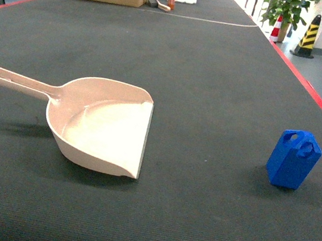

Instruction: Place part in tray to right shelf

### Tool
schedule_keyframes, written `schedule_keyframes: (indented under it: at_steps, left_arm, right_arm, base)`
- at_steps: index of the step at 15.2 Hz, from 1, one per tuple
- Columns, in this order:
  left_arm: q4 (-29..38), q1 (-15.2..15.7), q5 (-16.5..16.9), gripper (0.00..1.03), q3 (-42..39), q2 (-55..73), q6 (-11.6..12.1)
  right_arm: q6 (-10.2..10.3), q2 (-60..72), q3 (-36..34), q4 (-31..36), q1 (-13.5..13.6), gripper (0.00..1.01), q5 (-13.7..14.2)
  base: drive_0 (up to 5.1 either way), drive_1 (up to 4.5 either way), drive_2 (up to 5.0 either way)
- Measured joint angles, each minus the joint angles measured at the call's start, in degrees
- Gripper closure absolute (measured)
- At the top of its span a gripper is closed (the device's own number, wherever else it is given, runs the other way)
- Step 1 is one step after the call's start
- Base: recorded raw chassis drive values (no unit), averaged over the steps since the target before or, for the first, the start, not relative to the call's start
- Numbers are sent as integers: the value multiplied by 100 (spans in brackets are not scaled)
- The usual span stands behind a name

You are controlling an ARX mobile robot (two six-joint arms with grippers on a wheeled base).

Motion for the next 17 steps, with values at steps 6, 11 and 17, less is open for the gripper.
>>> schedule_keyframes:
  at_steps: [6,11,17]
  left_arm:
    - [0,0,0,5,0,0,0]
    - [0,0,0,5,0,0,0]
    - [0,0,0,5,0,0,0]
  right_arm:
    - [0,0,0,0,0,3,0]
    - [0,0,0,0,0,3,0]
    - [2,0,0,0,0,3,0]
  base:
    - [0,0,0]
    - [0,0,0]
    - [0,0,0]
